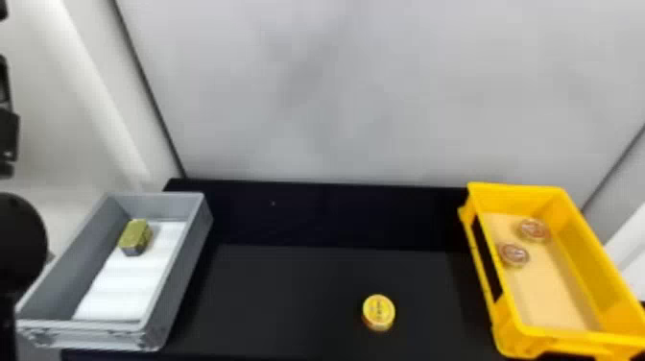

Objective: Pick up the round yellow can and place it in the yellow rectangular box

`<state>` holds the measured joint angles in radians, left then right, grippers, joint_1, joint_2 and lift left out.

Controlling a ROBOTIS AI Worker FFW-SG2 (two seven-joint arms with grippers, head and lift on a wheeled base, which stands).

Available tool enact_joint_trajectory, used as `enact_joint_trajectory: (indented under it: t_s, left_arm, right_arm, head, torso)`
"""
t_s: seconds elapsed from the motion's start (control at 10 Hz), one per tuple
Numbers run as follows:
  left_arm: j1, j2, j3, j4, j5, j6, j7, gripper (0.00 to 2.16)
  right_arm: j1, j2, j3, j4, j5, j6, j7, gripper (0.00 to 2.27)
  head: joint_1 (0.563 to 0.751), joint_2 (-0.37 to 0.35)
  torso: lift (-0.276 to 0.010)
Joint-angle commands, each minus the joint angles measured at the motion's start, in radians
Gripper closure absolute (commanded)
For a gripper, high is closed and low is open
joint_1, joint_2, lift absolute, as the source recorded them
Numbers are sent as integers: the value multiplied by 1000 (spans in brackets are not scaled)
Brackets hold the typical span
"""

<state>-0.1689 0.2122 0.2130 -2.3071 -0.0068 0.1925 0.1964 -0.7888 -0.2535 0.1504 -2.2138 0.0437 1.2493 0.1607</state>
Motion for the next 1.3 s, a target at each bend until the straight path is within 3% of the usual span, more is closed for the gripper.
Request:
enact_joint_trajectory:
  t_s: [0.0,0.2,0.3,0.7,1.2]
  left_arm:
    - [2,-7,-6,0,2,1,0,76]
    - [5,-14,-12,3,4,2,0,76]
    - [8,-19,-12,5,4,1,0,76]
    - [14,-30,-18,12,10,-1,0,76]
    - [14,-34,-24,18,15,-7,-1,76]
  right_arm:
    - [36,0,77,157,183,100,314,131]
    - [142,66,88,247,475,21,593,113]
    - [191,82,84,287,497,0,619,116]
    - [359,80,52,373,497,-40,631,113]
    - [494,63,66,483,540,-95,789,113]
  head:
    - [694,54]
    - [694,54]
    - [694,54]
    - [694,54]
    - [694,54]
  torso:
    - [-3]
    - [-3]
    - [-3]
    - [-3]
    - [-3]
